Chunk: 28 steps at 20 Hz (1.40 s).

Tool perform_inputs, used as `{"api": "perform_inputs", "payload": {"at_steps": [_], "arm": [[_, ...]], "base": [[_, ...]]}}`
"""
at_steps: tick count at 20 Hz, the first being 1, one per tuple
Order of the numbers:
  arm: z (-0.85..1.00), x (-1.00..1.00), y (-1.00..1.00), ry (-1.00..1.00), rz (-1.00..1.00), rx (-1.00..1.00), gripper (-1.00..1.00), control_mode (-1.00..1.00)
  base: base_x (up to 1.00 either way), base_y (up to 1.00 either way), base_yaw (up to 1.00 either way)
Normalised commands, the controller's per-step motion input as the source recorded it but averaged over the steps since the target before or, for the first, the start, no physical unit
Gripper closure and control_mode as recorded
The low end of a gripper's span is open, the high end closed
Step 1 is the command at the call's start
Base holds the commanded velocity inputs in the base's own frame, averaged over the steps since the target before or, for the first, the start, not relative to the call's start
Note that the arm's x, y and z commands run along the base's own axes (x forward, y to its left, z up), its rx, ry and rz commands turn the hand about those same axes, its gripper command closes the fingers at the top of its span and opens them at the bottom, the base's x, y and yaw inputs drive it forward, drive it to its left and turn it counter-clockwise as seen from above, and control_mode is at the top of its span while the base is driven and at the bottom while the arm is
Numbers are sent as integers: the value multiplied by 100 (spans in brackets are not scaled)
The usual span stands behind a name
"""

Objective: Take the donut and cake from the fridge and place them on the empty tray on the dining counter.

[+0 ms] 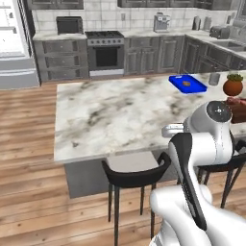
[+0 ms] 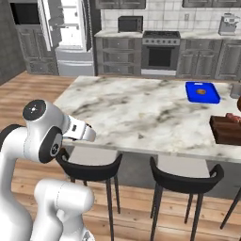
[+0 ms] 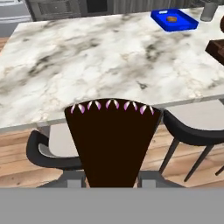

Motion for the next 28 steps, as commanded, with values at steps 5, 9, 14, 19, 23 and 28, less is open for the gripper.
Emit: {"api": "perform_inputs", "payload": {"at_steps": [5, 9, 14, 19, 23, 28], "arm": [[0, 0, 0, 0, 0, 0, 100, 100], [0, 0, 0, 0, 0, 0, 100, 100], [0, 0, 0, 0, 0, 0, 100, 100], [0, 0, 0, 0, 0, 0, 100, 100], [0, 0, 0, 0, 0, 0, 100, 100], [0, 0, 0, 0, 0, 0, 100, 100]], "base": [[-12, -61, 9], [-10, -61, 9], [-9, -61, 9], [-7, -60, 8], [-6, -59, 8], [-7, -58, 8]]}}
